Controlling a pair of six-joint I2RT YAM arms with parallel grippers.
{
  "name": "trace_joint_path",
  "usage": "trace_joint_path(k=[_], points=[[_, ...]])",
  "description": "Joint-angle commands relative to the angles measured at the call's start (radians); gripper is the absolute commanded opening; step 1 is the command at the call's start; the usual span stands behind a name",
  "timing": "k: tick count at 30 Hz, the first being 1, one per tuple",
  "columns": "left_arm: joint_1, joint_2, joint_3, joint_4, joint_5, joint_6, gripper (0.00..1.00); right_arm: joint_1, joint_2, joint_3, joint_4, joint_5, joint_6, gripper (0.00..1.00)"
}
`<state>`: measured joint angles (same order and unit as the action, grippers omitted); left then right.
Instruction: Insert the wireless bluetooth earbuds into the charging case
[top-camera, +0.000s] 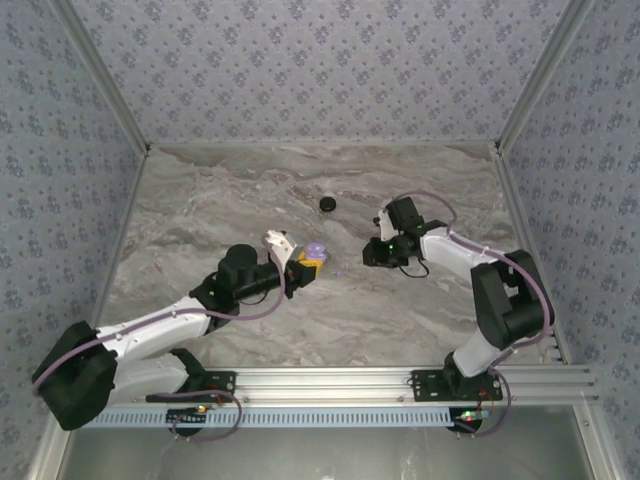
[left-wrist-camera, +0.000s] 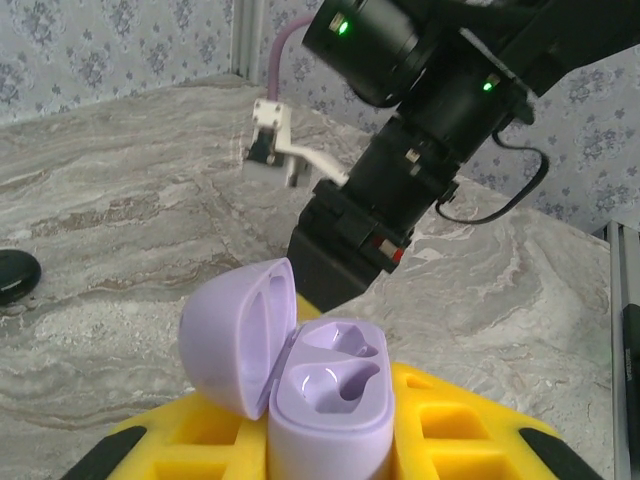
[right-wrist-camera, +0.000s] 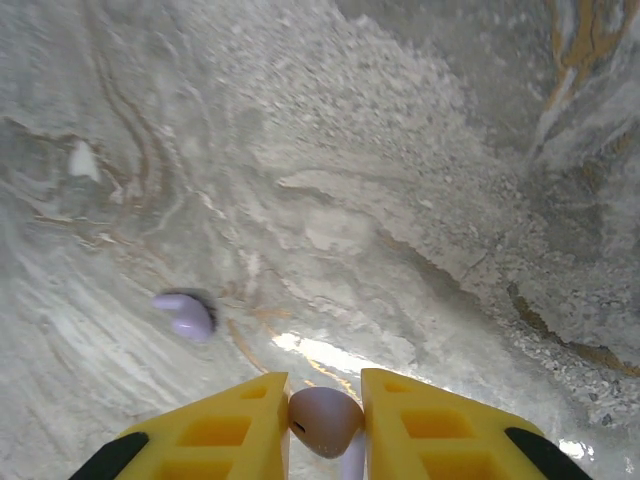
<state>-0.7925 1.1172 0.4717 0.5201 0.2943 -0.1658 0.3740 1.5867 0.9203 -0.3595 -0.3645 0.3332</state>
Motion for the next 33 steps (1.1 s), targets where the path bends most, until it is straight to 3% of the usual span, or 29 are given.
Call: trace_joint_path(k=[1,22,33], points=[[-0.004,0.018,0.013,0.058,-0.018,-0.022,0.24,-0.007,-0.049,-0.011,0.010,-0.048,0.009,0.24],[-0.004,0.093,0.022,0.127,-0.020,-0.073,0.24,-0.006,-0.332,0.011,0.006,-0.074,0.050,0.25],[-0.005,0.127,0.042,0.190,0.014,-0.093,0.24,0.030,-0.385,0.112,-0.007,-0.108,0.043,0.26]])
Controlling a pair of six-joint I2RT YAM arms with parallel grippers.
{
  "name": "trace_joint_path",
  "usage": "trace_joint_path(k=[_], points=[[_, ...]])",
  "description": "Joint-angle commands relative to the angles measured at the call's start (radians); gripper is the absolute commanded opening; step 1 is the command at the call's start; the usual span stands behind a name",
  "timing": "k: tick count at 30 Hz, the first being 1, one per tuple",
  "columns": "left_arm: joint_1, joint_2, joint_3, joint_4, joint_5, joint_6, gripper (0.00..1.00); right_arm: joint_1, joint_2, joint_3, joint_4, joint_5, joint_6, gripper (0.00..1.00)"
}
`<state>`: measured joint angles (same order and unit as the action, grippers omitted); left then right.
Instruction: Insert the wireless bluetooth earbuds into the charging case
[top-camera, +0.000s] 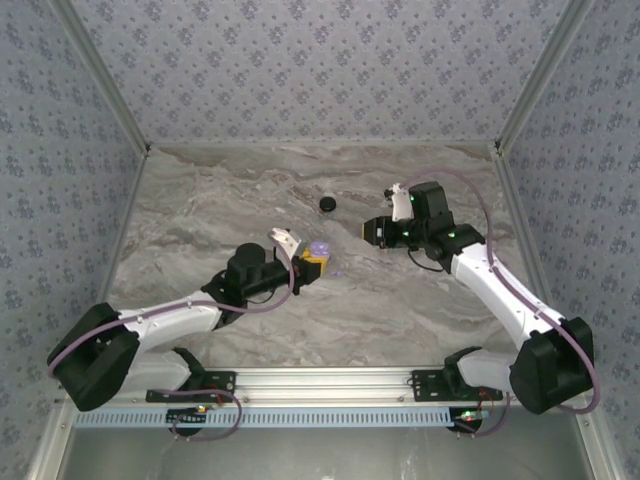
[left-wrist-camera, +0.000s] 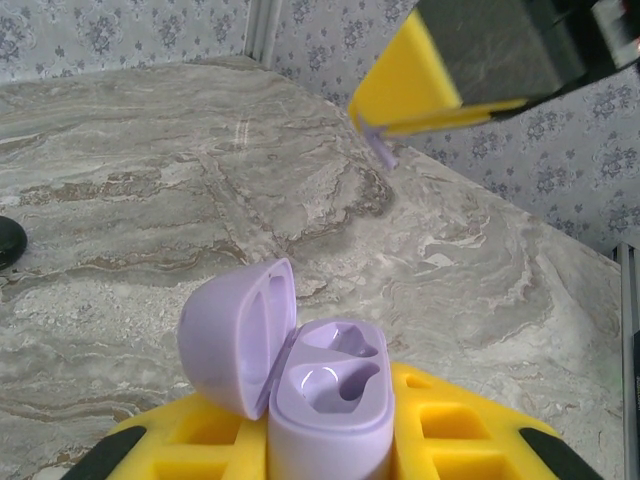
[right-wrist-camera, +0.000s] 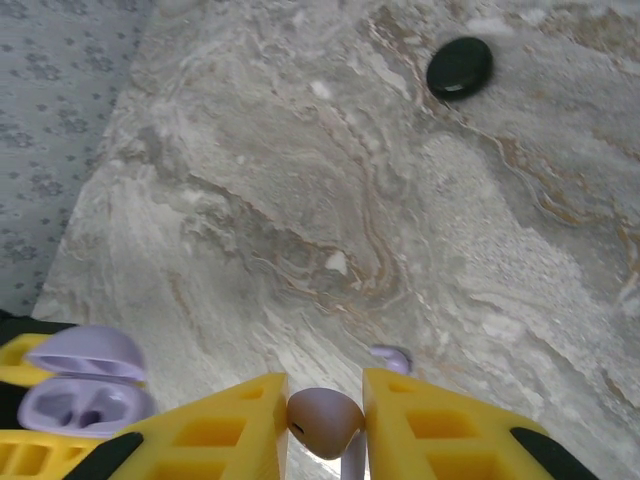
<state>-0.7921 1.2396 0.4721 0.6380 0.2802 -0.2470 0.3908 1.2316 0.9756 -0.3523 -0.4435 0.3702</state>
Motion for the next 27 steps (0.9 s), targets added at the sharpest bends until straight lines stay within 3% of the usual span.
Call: trace_joint_path(k=[1,27], points=[[-0.004,0.004,0.040,0.082,0.030,-0.009,0.24,0.019,-0.033,0.071,-0.012,-0.034,0.007,0.26],[-0.006,-0.045,0.079,0.210,-0.024,-0.025,0.24,0.255,-0.066,0.201,0.101,0.081,0.045,0.27]])
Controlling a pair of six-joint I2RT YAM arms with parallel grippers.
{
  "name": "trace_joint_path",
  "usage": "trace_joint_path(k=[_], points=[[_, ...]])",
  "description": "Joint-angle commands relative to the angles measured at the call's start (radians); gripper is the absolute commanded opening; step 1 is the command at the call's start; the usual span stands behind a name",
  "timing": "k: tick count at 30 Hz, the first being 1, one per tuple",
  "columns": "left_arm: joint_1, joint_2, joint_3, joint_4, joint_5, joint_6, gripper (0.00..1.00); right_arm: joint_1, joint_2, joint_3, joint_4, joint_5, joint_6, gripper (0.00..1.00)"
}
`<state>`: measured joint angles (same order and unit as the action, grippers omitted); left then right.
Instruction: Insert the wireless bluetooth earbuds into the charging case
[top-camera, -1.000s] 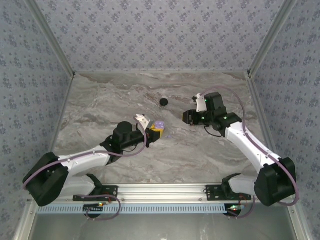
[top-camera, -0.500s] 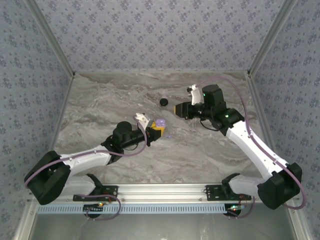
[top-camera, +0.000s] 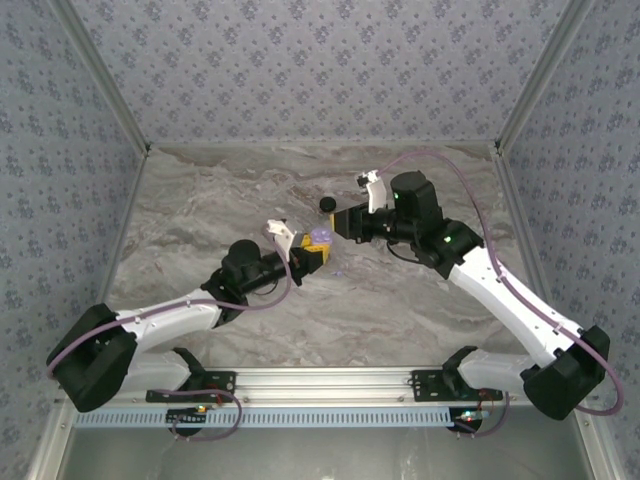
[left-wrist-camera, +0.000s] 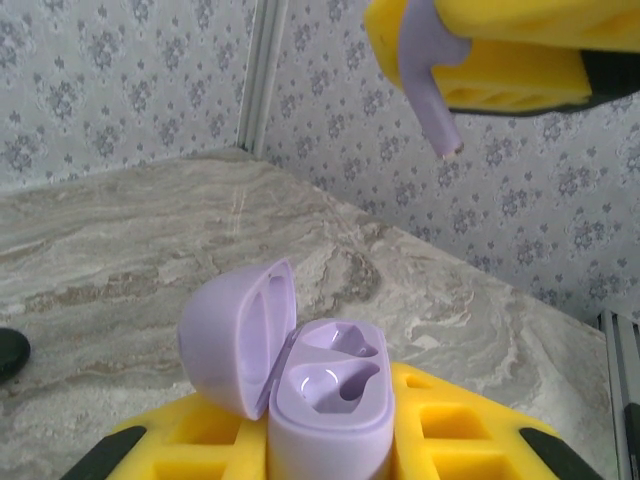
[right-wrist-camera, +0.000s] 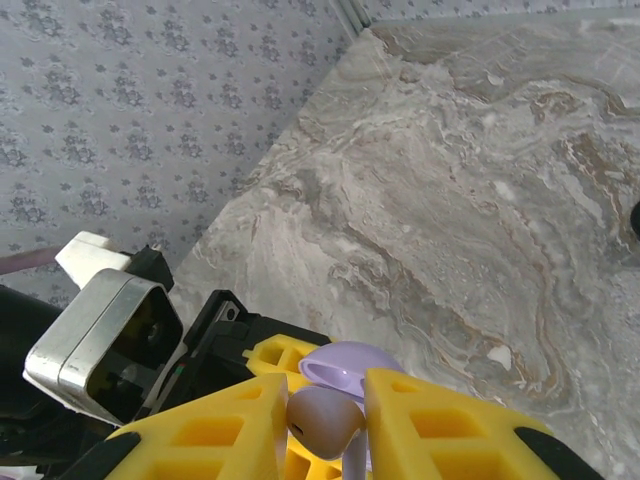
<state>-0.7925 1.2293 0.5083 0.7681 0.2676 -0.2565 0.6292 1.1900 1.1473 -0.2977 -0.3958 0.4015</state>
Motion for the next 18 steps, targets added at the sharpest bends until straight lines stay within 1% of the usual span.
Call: trace_joint_path(k=[1,10,18], points=[[-0.005,-0.036,0.047,0.088,-0.010,-0.018,0.24,0.023,-0.023,0.034,0.050,0.033,0.012,0.27],[-0.007,-0.041,0.078,0.121,-0.015,-0.035,0.25,0.057,-0.024,0.037,0.081,0.046,0.003,0.28],[-0.014,-0.039,0.091,0.120,-0.010,-0.040,0.25,0.068,-0.024,0.037,0.080,0.048,-0.001,0.28]])
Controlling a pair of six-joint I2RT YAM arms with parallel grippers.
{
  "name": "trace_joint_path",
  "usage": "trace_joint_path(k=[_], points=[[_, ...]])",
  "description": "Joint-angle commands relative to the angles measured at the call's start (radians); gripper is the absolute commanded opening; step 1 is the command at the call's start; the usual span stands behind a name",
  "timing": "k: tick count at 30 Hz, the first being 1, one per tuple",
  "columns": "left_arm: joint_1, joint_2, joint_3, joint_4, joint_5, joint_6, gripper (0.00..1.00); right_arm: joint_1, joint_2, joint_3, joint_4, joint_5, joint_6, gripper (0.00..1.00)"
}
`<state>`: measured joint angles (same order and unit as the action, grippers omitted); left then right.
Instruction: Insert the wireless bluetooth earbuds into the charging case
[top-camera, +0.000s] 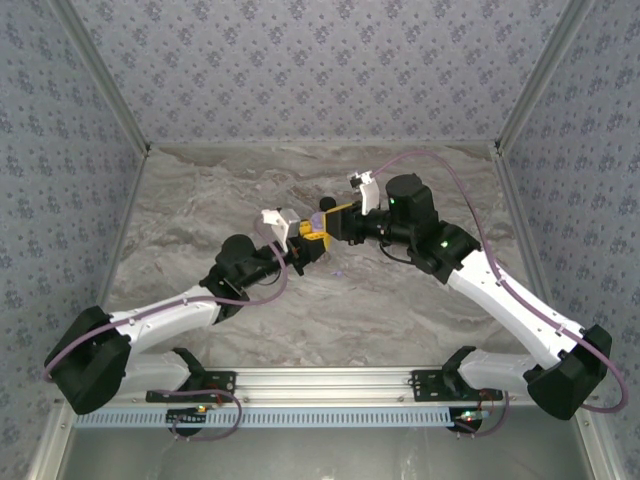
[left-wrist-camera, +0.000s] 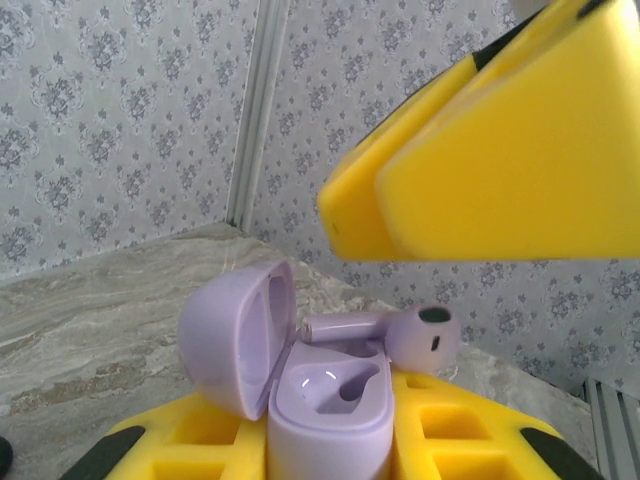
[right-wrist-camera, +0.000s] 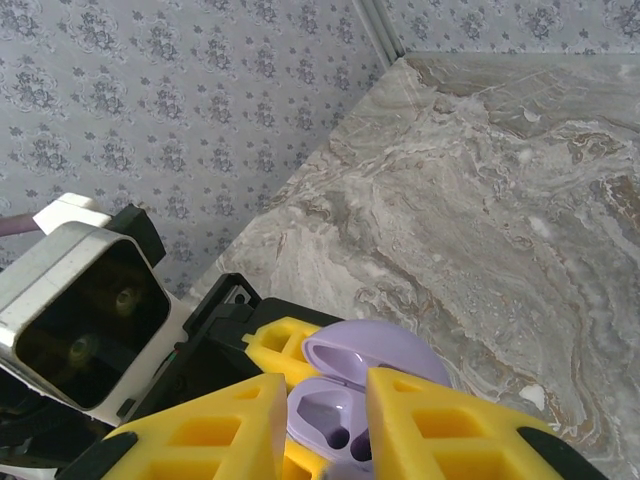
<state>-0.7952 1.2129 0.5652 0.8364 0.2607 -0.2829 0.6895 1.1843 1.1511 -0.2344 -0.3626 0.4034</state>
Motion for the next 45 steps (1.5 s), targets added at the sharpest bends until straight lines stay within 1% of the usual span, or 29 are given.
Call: trace_joint_path(k=[1,4,7,12,14,16,18,21,23,27,28,30,32,33,37,40,43,45], points=[[-0.010,-0.023,0.030,0.052,-0.005,-0.015,0.25,0.010,-0.018,0.033,0.017,0.017,-0.003,0.28],[-0.010,-0.022,0.031,0.049,-0.009,-0.024,0.25,0.011,-0.016,0.032,-0.008,0.062,-0.011,0.29],[-0.011,-0.016,0.038,0.013,-0.022,-0.027,0.25,0.011,-0.014,0.032,-0.048,0.134,-0.021,0.29],[-0.011,-0.011,0.038,-0.163,-0.148,-0.014,0.25,-0.015,-0.010,0.001,-0.195,0.380,-0.016,0.30],[-0.010,-0.016,0.016,-0.191,-0.177,-0.020,0.25,-0.040,-0.014,-0.040,-0.228,0.428,0.017,0.32],[-0.011,-0.030,-0.013,-0.198,-0.197,-0.029,0.25,-0.067,-0.018,-0.085,-0.268,0.448,0.034,0.36],[-0.010,-0.056,-0.038,-0.210,-0.215,-0.028,0.25,-0.101,-0.014,-0.133,-0.305,0.430,0.043,0.41],[-0.011,-0.097,-0.041,-0.268,-0.230,-0.005,0.25,-0.148,0.005,-0.195,-0.349,0.427,0.043,0.44],[-0.011,-0.122,-0.036,-0.315,-0.238,0.011,0.25,-0.186,0.027,-0.222,-0.362,0.408,0.033,0.45],[-0.010,-0.168,-0.034,-0.366,-0.232,0.030,0.25,-0.256,0.098,-0.237,-0.356,0.296,-0.006,0.45],[-0.010,-0.179,-0.034,-0.375,-0.229,0.032,0.25,-0.264,0.119,-0.233,-0.352,0.266,-0.025,0.45],[-0.010,-0.197,-0.034,-0.392,-0.224,0.039,0.25,-0.267,0.167,-0.214,-0.361,0.261,-0.049,0.45],[-0.011,-0.215,-0.034,-0.408,-0.214,0.043,0.25,-0.271,0.215,-0.185,-0.387,0.277,-0.077,0.41],[-0.010,-0.224,-0.036,-0.416,-0.210,0.046,0.25,-0.275,0.245,-0.172,-0.384,0.277,-0.096,0.38],[-0.011,-0.249,-0.041,-0.445,-0.206,0.049,0.25,-0.298,0.357,-0.099,-0.404,0.226,-0.185,0.27],[-0.010,-0.267,-0.050,-0.452,-0.203,0.049,0.25,-0.305,0.440,-0.036,-0.415,0.204,-0.224,0.20],[-0.010,-0.280,-0.054,-0.458,-0.202,0.053,0.25,-0.311,0.517,0.022,-0.416,0.173,-0.243,0.14],[-0.011,-0.286,-0.054,-0.463,-0.202,0.056,0.25,-0.313,0.567,0.070,-0.420,0.149,-0.251,0.13]])
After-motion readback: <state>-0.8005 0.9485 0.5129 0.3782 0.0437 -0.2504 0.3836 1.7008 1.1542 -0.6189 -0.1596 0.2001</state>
